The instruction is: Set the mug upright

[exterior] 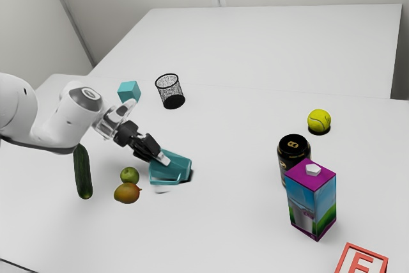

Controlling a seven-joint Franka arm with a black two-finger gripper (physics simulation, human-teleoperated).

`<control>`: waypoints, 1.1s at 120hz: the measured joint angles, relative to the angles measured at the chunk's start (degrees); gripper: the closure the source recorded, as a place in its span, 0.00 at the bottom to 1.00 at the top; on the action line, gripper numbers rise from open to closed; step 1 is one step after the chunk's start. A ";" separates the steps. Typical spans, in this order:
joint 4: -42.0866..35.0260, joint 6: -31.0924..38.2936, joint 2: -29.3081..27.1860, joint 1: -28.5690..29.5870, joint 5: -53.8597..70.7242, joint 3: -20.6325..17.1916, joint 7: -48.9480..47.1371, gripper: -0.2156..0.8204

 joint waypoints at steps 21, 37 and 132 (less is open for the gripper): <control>0.36 0.70 -0.69 -0.34 0.54 -0.67 0.83 0.90; 0.54 1.11 -1.59 -0.82 1.79 -1.31 0.76 0.92; -0.40 18.33 -9.33 -9.32 41.62 -7.06 -14.46 0.96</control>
